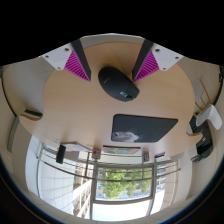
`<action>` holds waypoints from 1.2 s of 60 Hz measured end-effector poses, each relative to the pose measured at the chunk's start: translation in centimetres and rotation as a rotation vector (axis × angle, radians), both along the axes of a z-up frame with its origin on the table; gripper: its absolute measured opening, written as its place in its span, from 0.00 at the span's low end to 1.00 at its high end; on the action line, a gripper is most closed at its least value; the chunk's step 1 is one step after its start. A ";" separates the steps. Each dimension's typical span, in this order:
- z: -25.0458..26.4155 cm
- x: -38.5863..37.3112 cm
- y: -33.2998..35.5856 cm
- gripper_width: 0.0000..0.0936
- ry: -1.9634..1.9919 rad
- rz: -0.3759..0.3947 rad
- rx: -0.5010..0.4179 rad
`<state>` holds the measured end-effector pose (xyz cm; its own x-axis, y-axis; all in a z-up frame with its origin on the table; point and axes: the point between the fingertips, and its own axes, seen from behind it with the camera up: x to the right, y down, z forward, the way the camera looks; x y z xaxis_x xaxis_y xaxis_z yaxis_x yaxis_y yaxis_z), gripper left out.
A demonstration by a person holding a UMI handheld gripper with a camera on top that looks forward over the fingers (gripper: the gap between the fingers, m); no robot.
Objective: Arrange mouse
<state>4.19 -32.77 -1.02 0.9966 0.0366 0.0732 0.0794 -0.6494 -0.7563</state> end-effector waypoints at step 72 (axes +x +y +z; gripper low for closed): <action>21.2 -8.2 24.8 0.42 0.115 -0.024 0.327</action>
<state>-3.97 -7.92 20.19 0.9994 0.0058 -0.0354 -0.0307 -0.3721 -0.9277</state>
